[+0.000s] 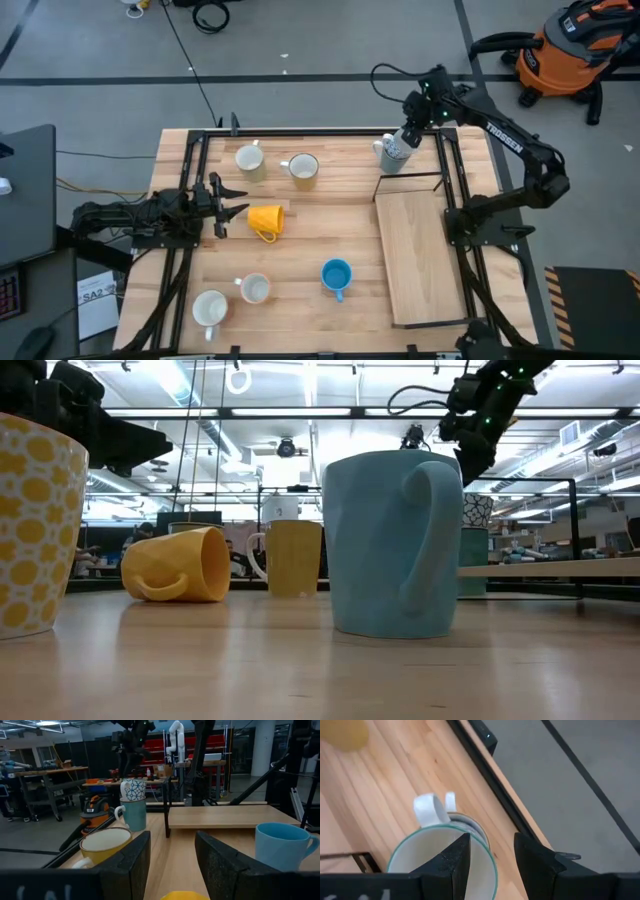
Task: Place coffee mugs
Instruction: Put the blue patterned mug on the shelf
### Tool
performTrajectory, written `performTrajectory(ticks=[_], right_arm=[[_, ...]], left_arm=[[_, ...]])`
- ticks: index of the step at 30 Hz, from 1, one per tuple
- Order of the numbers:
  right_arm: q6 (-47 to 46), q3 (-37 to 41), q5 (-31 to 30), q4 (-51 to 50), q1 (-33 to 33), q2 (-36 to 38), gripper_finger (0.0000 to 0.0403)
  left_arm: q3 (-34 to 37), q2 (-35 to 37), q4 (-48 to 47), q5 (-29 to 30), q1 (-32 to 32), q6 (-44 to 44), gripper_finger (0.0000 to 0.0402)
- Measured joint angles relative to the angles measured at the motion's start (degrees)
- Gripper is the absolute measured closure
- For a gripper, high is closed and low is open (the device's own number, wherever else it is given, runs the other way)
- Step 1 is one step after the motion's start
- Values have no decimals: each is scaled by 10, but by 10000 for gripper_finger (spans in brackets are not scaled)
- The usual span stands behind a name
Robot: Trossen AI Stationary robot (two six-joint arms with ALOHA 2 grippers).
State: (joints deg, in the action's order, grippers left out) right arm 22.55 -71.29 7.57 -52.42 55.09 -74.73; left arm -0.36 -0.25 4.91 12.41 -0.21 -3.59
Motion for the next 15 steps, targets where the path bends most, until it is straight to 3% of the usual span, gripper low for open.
performTrajectory(ticks=[15], right_arm=[[87, 0, 12, -18, 2, -14, 245]], left_arm=[[0, 0, 0, 0, 0, 0, 239]])
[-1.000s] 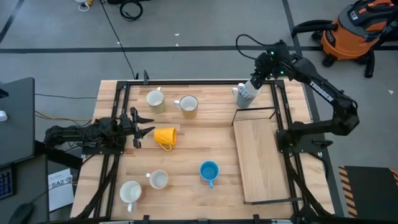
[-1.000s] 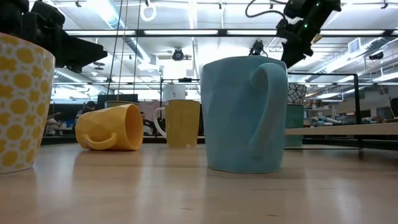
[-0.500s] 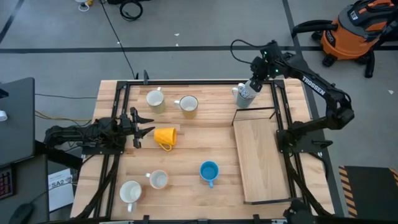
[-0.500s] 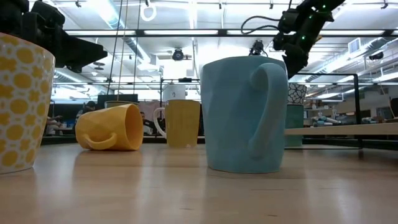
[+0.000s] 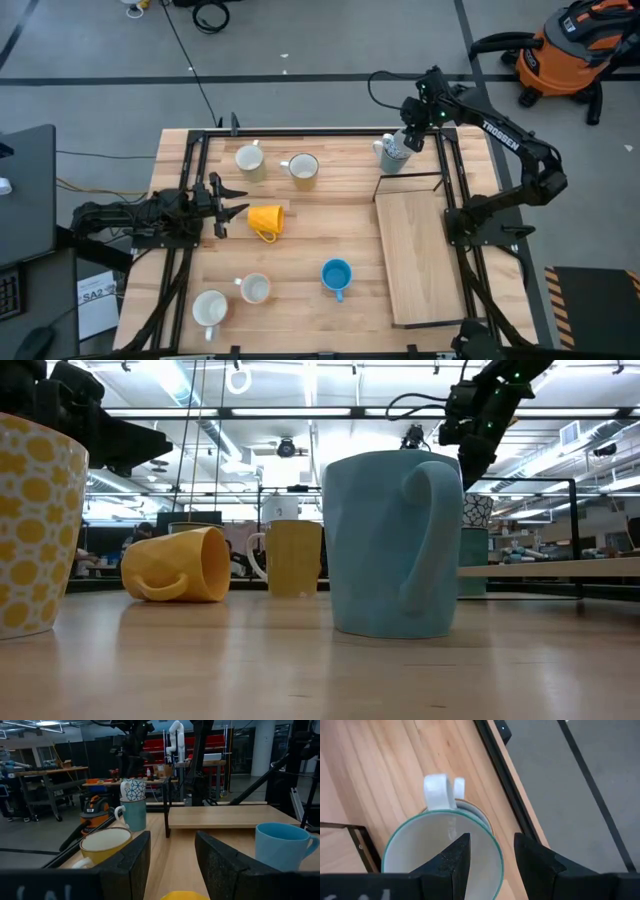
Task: Place coffee mugs
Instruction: Put the blue patterned mug on the shelf
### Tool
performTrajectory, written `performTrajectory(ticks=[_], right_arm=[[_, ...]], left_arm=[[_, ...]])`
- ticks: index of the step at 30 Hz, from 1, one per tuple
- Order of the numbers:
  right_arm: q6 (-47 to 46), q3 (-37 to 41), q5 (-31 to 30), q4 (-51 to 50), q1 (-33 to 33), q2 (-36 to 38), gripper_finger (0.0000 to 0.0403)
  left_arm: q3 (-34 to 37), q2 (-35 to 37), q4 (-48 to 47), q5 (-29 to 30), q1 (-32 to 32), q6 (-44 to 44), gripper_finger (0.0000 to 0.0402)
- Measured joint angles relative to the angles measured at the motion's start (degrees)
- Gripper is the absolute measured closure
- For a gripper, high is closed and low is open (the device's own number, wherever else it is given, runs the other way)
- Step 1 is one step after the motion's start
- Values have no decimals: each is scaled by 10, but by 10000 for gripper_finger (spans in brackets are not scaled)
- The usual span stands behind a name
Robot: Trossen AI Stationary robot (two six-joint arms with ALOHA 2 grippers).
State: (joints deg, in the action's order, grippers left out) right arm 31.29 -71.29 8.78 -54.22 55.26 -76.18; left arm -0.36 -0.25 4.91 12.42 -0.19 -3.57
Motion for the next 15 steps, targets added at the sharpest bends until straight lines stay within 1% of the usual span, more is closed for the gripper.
performTrajectory(ticks=[6, 11, 15], right_arm=[[0, 0, -8, 1, 1, -24, 245], [0, 0, 14, 0, 1, -49, 245], [0, 0, 14, 0, 1, -64, 253]], left_arm=[[0, 0, 0, 0, 0, 0, 239], [0, 0, 0, 0, 0, 0, 239], [0, 0, 0, 0, 0, 0, 239]])
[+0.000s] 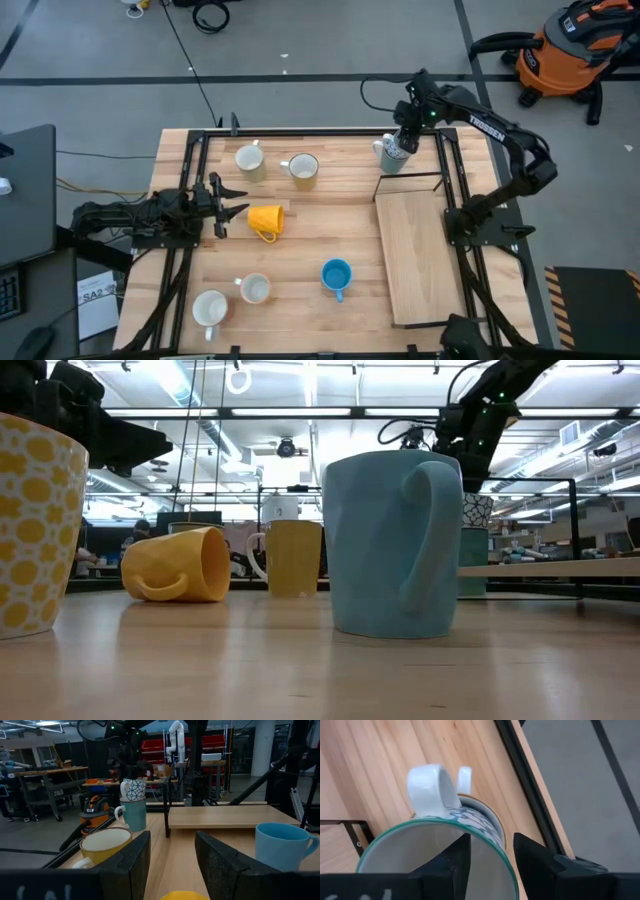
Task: Place coffee mugs
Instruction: Put the blue patterned mug on the shelf
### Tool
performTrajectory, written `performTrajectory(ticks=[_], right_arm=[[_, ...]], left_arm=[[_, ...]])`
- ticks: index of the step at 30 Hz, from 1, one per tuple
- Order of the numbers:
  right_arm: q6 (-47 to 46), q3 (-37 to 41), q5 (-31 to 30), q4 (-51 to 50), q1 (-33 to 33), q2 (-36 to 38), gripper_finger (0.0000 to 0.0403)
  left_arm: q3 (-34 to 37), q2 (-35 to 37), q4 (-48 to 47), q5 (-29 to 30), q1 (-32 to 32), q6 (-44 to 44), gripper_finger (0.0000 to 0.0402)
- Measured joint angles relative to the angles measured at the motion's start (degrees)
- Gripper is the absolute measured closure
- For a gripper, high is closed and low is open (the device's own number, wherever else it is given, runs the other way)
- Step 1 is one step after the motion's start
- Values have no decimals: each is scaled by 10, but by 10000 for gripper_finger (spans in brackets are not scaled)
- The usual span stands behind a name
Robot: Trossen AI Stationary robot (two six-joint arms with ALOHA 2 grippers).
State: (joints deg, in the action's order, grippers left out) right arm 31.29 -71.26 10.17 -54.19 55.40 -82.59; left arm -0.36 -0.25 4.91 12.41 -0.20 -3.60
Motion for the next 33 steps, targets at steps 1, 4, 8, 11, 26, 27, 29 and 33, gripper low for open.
performTrajectory(ticks=[1, 4, 8, 11, 26, 27, 29, 33], right_arm=[[0, 0, 0, 0, 0, -3, 260], [0, 0, 0, 0, 0, -8, 292], [2, 0, -2, -5, 0, -6, 347], [0, 1, 0, -1, 0, -4, 374], [0, 1, 2, -11, -3, 24, 374], [-1, 1, 2, -12, -3, 32, 374], [-2, 1, 3, -12, -3, 48, 374], [-2, 1, 4, -13, -3, 88, 374]], left_arm=[[0, 0, 0, 0, 0, 0, 239], [0, 0, 0, 0, 0, 0, 239], [0, 0, 0, 0, 0, 0, 239], [0, 0, 0, 0, 0, 0, 239], [0, 0, 0, 0, 0, 0, 239], [0, 0, 0, 0, 0, 0, 239], [0, 0, 0, 0, 0, 0, 239], [0, 0, 0, 0, 0, 0, 239]])
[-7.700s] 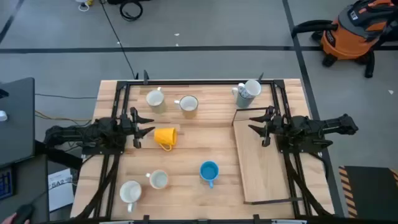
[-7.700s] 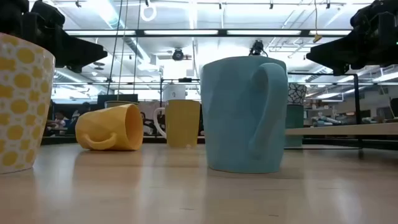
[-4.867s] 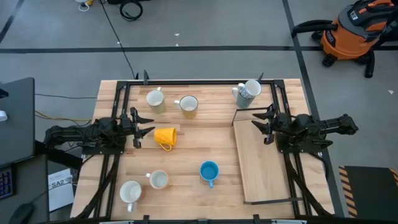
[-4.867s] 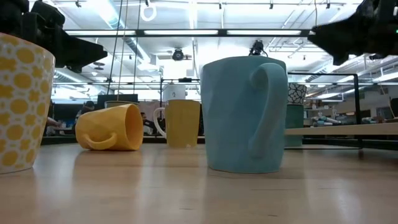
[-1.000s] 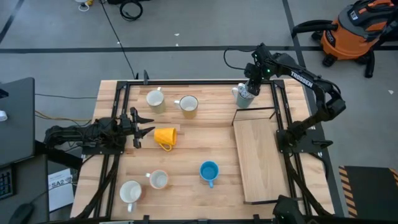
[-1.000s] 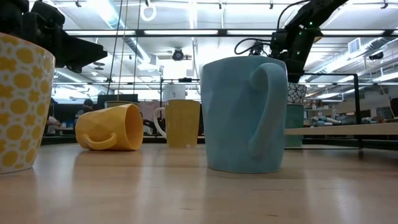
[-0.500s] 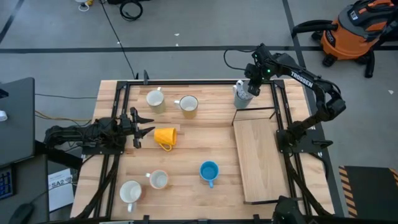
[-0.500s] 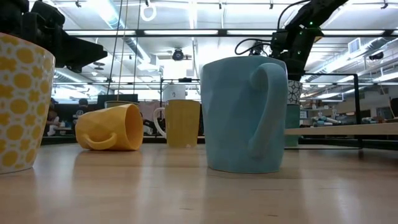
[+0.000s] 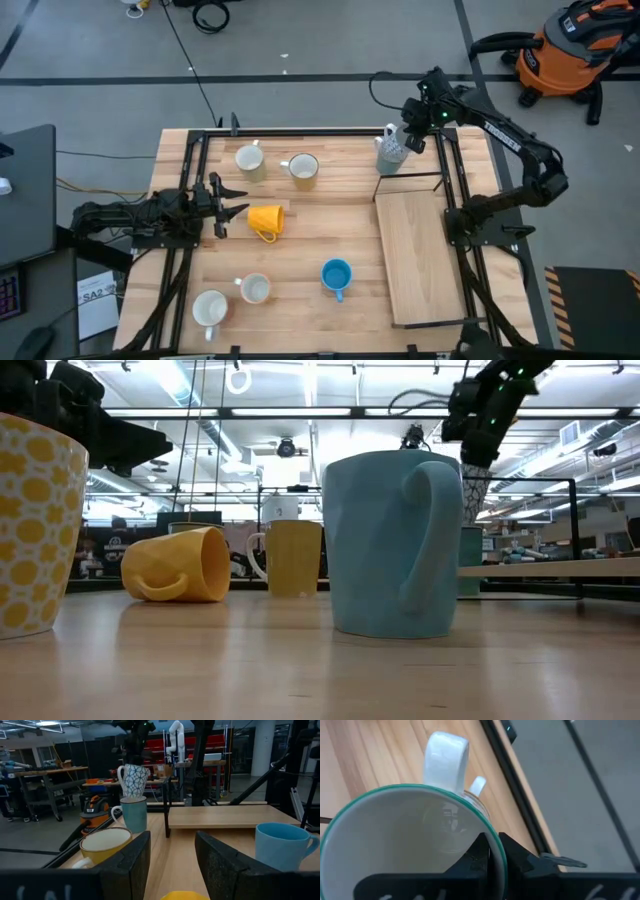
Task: Place coffee mugs
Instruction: Put the blue patterned mug on the shelf
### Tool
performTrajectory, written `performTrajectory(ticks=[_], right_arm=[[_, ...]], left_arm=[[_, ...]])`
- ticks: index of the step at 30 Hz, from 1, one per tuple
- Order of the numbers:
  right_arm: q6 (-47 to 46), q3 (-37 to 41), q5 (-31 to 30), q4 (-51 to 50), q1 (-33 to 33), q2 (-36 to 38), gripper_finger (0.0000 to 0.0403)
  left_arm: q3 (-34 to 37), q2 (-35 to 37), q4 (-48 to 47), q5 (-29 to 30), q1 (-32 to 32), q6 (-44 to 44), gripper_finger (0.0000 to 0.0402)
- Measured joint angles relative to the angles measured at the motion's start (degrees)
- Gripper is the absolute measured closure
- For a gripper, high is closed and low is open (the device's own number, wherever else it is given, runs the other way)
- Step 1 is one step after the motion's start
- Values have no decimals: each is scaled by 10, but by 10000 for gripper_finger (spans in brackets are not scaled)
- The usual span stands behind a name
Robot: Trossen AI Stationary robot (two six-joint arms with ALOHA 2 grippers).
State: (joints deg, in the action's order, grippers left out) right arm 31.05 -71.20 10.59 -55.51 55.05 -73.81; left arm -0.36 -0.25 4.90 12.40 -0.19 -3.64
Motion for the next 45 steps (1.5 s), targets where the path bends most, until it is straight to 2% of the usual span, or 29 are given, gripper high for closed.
performTrajectory(ticks=[6, 11, 19, 26, 30, 37, 45], right_arm=[[-2, 0, 8, -1, -27, 68, 374], [-45, 0, 29, -14, -77, 126, 374], [-123, -1, 29, -111, -200, 203, 374], [-217, -1, 25, -231, -287, 236, 374], [-253, -1, 2, -288, -323, 235, 374], [-248, 48, -55, -298, -378, 232, 374], [-293, 122, -111, -298, -388, 232, 374]], left_arm=[[0, 0, 0, 0, 0, 0, 239], [0, 0, 0, 0, 0, 0, 239], [0, 0, 0, 0, 0, 0, 239], [0, 0, 0, 0, 0, 0, 239], [0, 0, 0, 0, 0, 0, 239], [0, 0, 0, 0, 0, 0, 239], [0, 0, 0, 0, 0, 0, 239]])
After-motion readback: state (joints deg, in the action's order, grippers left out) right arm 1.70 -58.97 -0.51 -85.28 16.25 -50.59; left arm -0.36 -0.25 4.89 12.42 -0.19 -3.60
